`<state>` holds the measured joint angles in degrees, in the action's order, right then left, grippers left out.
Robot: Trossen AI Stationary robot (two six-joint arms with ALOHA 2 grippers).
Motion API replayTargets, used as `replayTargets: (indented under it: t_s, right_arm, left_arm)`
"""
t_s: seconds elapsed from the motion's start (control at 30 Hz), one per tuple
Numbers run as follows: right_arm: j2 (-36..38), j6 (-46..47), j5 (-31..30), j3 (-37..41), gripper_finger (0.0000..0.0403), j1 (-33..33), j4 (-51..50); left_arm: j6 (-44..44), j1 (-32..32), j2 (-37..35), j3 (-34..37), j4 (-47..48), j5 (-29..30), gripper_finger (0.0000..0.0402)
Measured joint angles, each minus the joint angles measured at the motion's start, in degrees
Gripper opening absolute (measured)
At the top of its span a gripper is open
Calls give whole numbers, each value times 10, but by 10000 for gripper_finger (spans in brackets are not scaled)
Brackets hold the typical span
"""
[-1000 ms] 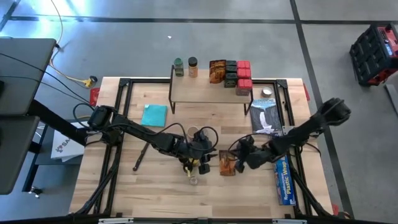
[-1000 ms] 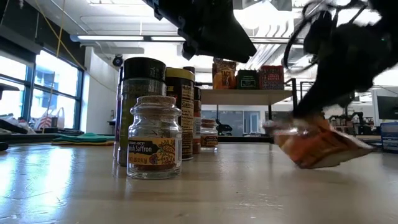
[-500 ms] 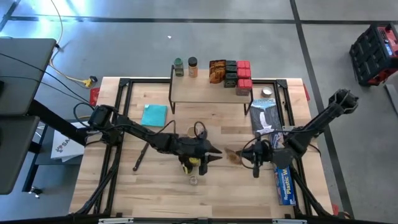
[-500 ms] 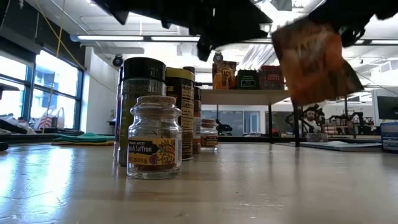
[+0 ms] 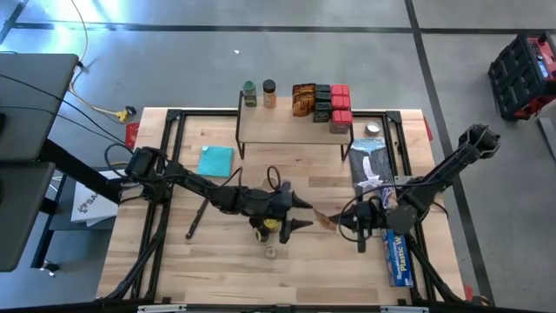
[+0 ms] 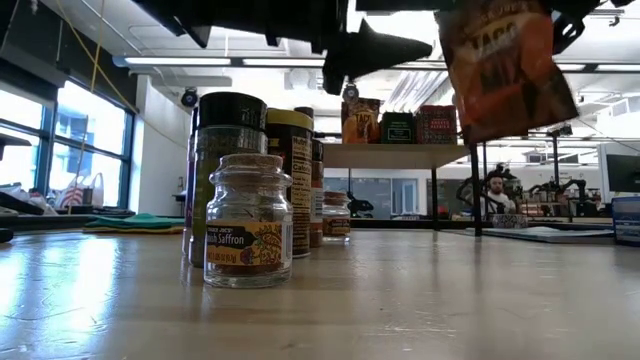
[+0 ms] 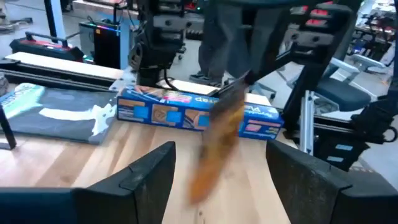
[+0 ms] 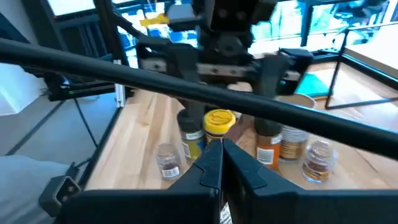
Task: Shelf spices
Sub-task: Put the orange seasoning pack on the shelf
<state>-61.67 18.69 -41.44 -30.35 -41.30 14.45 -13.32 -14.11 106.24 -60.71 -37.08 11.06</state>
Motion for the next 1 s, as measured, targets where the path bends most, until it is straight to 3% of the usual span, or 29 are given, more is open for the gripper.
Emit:
replayTargets:
  t_s: [0.33, 0.73, 1.0]
  right_arm:
    - [0, -12, 14, 0, 0, 0, 13]
    - [-3, -12, 10, 0, 0, 1, 17]
    - [-3, -12, 5, 0, 0, 1, 17]
  left_arm:
    - [20, 2, 3, 0, -34, -45, 241]
    - [14, 2, 3, -6, -55, -43, 146]
    - [15, 2, 3, -6, -47, -25, 131]
